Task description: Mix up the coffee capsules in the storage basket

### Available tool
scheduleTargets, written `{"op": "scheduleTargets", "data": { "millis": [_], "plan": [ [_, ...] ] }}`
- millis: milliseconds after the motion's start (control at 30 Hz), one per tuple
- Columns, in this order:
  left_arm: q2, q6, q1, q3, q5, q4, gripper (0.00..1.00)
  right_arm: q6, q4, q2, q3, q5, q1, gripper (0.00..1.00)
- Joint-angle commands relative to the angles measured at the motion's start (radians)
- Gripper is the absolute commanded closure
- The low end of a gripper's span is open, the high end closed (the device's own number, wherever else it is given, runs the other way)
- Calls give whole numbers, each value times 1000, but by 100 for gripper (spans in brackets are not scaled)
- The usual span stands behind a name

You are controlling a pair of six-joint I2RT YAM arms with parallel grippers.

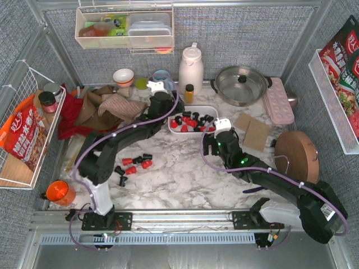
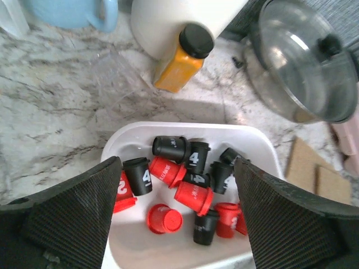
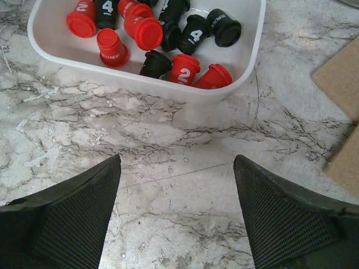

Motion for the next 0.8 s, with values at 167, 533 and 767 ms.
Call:
{"op": "scheduleTargets", "data": {
  "millis": [167, 533, 767],
  "plan": [
    [-393, 73, 1, -234, -60, -179, 3, 6, 28, 22, 21, -55, 0, 14],
    [-884, -60, 0, -585, -73, -550, 1, 3, 62, 92, 56, -240, 6, 14],
    [-1113, -11, 1, -546, -139, -847, 1, 125, 74, 255, 144, -326, 65, 14]
  ]
}}
